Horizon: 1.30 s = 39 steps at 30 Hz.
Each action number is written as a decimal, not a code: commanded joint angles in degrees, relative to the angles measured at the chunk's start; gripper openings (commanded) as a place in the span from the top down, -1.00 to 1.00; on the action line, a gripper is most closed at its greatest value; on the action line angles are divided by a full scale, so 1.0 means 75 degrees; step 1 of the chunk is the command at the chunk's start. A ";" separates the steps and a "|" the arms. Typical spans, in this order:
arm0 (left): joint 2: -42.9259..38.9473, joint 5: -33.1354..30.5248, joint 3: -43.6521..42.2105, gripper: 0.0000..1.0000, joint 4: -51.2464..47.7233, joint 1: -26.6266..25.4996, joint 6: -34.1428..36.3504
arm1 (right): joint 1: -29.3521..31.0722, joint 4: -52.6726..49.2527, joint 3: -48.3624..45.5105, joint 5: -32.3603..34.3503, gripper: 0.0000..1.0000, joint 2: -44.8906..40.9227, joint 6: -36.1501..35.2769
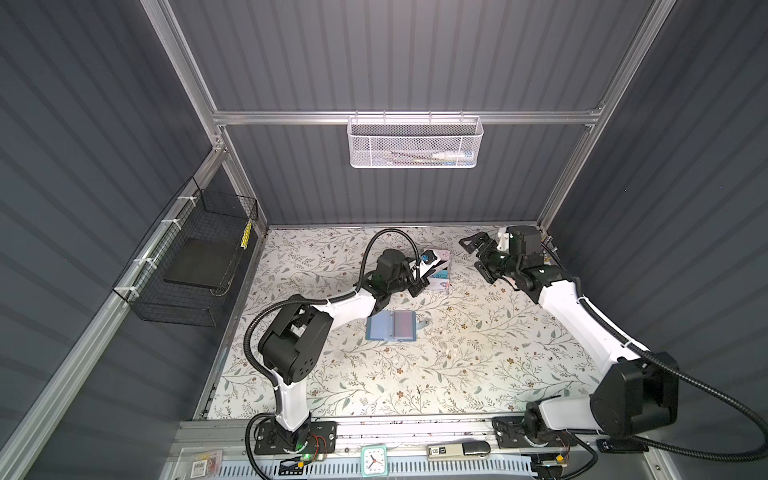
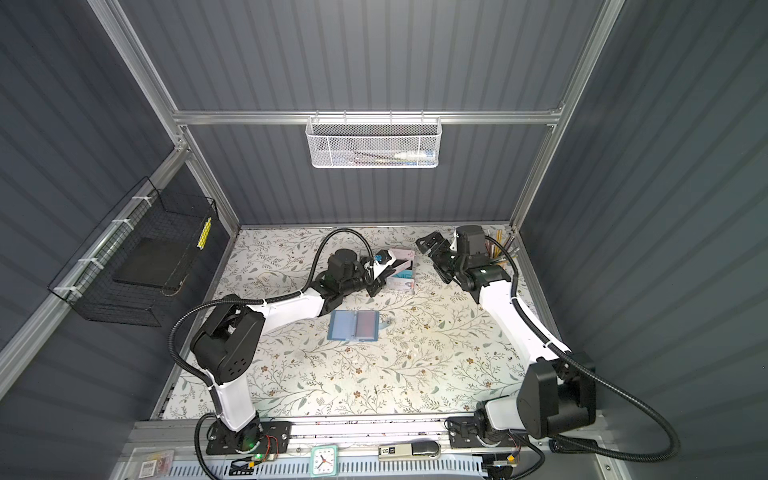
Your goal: Take the credit cards out of the card holder
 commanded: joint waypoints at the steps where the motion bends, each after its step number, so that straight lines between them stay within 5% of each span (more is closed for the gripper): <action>1: 0.0060 0.1086 0.0695 1.00 -0.1246 0.0326 0.0513 | -0.0031 0.0640 -0.0284 -0.0408 -0.98 -0.0268 -0.0743; 18: 0.2768 0.3287 0.5758 1.00 -0.5891 0.1381 0.3271 | -0.0194 0.0929 -0.1162 -0.0284 -0.98 -0.0911 -0.2172; 39: 0.3880 0.4002 0.6844 1.00 -0.5574 0.1369 0.3938 | -0.0527 0.1913 -0.1788 -0.0958 -0.98 -0.0201 -0.2340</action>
